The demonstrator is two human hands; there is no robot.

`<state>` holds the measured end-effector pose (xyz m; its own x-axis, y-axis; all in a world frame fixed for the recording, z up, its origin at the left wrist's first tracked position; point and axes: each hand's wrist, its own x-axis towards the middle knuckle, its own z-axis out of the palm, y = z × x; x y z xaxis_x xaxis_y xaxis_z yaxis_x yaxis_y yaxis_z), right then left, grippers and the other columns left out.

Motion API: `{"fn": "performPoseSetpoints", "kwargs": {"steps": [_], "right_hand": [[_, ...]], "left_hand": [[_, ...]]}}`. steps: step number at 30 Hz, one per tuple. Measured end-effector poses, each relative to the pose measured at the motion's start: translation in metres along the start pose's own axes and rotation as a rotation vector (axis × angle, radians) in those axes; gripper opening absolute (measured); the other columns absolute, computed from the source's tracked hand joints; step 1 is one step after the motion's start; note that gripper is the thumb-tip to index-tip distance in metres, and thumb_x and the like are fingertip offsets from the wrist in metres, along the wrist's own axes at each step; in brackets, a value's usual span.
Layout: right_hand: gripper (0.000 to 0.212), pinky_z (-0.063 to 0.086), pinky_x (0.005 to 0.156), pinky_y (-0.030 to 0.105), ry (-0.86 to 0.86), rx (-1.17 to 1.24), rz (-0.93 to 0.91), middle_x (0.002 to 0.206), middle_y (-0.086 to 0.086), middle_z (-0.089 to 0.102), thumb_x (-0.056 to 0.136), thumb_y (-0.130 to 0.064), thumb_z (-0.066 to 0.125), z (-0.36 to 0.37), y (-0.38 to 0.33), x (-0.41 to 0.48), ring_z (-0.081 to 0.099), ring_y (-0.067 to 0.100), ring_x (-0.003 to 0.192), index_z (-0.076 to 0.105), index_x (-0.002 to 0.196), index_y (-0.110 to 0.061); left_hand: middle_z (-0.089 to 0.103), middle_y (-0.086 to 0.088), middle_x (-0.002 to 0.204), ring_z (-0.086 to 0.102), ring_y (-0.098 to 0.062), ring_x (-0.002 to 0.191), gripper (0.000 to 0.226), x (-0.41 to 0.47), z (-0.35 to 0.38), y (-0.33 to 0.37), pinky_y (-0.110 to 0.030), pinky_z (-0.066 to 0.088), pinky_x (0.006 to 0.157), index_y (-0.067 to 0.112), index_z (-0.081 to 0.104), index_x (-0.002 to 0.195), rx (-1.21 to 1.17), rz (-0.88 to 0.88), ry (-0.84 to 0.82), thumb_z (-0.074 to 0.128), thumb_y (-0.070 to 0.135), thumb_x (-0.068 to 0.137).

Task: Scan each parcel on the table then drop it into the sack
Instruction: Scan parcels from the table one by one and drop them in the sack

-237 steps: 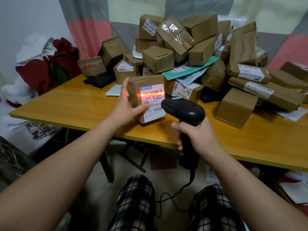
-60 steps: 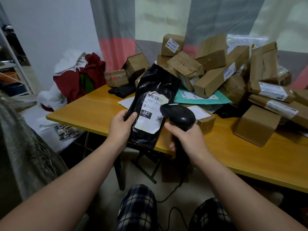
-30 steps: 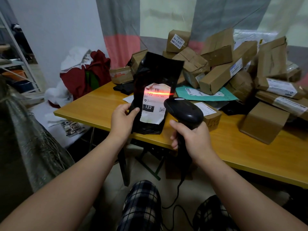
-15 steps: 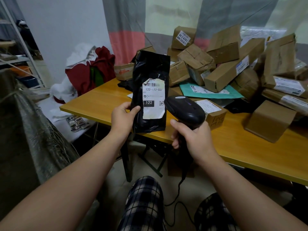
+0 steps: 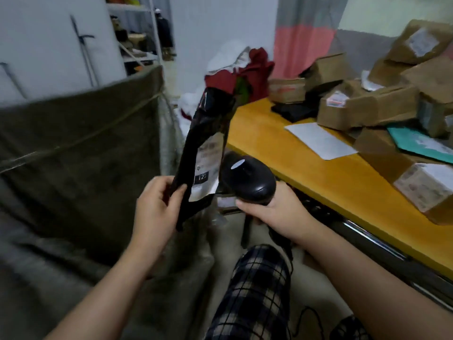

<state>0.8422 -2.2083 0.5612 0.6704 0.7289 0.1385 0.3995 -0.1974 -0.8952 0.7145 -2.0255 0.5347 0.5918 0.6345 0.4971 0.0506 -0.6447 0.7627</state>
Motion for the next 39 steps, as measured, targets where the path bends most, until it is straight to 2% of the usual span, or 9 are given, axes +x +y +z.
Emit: {"fn": "performPoseSetpoints", "kwargs": {"steps": [4,7,9,14,23,27,31,34,39], "right_hand": [[0.041,0.046,0.079,0.024,-0.111,-0.090,0.063,0.099,-0.014,0.065,0.076,-0.035,0.079,0.061,0.009,0.034,0.061,0.007,0.094,0.055,0.109,-0.037],[0.050,0.045,0.089,0.026,-0.153,-0.192,0.072,0.113,-0.007,0.064,0.079,-0.032,0.078,0.097,0.016,0.050,0.057,0.010,0.108,0.055,0.124,-0.026],[0.051,0.046,0.089,0.025,-0.170,-0.231,0.097,0.116,-0.003,0.066,0.080,-0.033,0.077,0.115,0.026,0.061,0.058,0.013,0.111,0.056,0.125,-0.023],[0.051,0.051,0.089,0.033,-0.223,-0.294,0.157,0.110,-0.004,0.067,0.078,-0.039,0.077,0.140,0.055,0.084,0.060,0.015,0.106,0.054,0.121,-0.026],[0.033,0.047,0.083,0.030,-0.156,-0.214,0.173,0.096,-0.005,0.063,0.079,-0.031,0.077,0.130,0.077,0.100,0.059,0.016,0.097,0.051,0.099,-0.033],[0.028,0.046,0.077,0.029,-0.045,-0.181,0.195,0.089,-0.004,0.065,0.076,-0.031,0.080,0.115,0.081,0.098,0.062,0.018,0.092,0.056,0.090,-0.031],[0.040,0.054,0.078,0.036,0.083,-0.146,0.241,0.089,0.001,0.069,0.072,-0.039,0.081,0.091,0.075,0.091,0.068,0.025,0.086,0.059,0.101,-0.023],[0.044,0.055,0.079,0.036,0.191,-0.124,0.231,0.088,-0.005,0.067,0.073,-0.036,0.081,0.066,0.060,0.075,0.066,0.016,0.082,0.061,0.108,-0.018],[0.029,0.046,0.057,0.020,0.389,-0.054,0.220,0.073,-0.003,0.067,0.078,-0.028,0.077,0.002,0.044,0.022,0.065,0.012,0.064,0.064,0.100,-0.014]], "left_hand": [[0.052,0.007,0.086,0.046,0.003,0.074,0.008,-0.025,-0.051,-0.057,-0.007,0.034,0.068,0.015,0.060,0.093,0.188,-0.144,0.143,0.061,0.008,0.090],[0.054,0.001,0.092,0.049,0.000,0.076,0.004,-0.032,-0.071,-0.085,-0.008,0.035,0.071,0.012,0.060,0.096,0.249,-0.242,0.195,0.059,0.010,0.092],[0.056,-0.004,0.094,0.053,-0.013,0.084,0.009,-0.030,-0.076,-0.103,-0.021,0.038,0.076,0.006,0.061,0.099,0.308,-0.297,0.184,0.058,0.011,0.093],[0.058,-0.017,0.098,0.057,-0.033,0.092,0.014,0.001,-0.057,-0.152,-0.030,0.036,0.074,0.001,0.060,0.100,0.479,-0.379,-0.019,0.057,0.012,0.093],[0.054,-0.013,0.118,0.052,-0.031,0.110,0.026,0.055,-0.020,-0.209,-0.041,0.046,0.091,0.008,0.054,0.119,0.814,-0.496,-0.526,0.054,0.016,0.093],[0.050,-0.012,0.124,0.047,-0.030,0.116,0.040,0.062,-0.009,-0.177,-0.040,0.045,0.093,0.010,0.048,0.128,0.773,-0.398,-0.431,0.057,0.022,0.091],[0.050,-0.008,0.125,0.045,-0.026,0.117,0.038,0.058,-0.007,-0.113,-0.039,0.044,0.096,0.014,0.050,0.128,0.612,-0.228,-0.317,0.055,0.019,0.091],[0.051,-0.007,0.122,0.047,-0.027,0.114,0.035,0.053,0.008,-0.068,-0.039,0.042,0.096,0.015,0.051,0.125,0.567,-0.034,-0.344,0.054,0.021,0.091],[0.052,-0.004,0.123,0.046,-0.026,0.116,0.037,0.045,0.064,-0.004,-0.040,0.040,0.098,0.017,0.051,0.127,0.473,0.173,-0.463,0.056,0.026,0.092]]}}
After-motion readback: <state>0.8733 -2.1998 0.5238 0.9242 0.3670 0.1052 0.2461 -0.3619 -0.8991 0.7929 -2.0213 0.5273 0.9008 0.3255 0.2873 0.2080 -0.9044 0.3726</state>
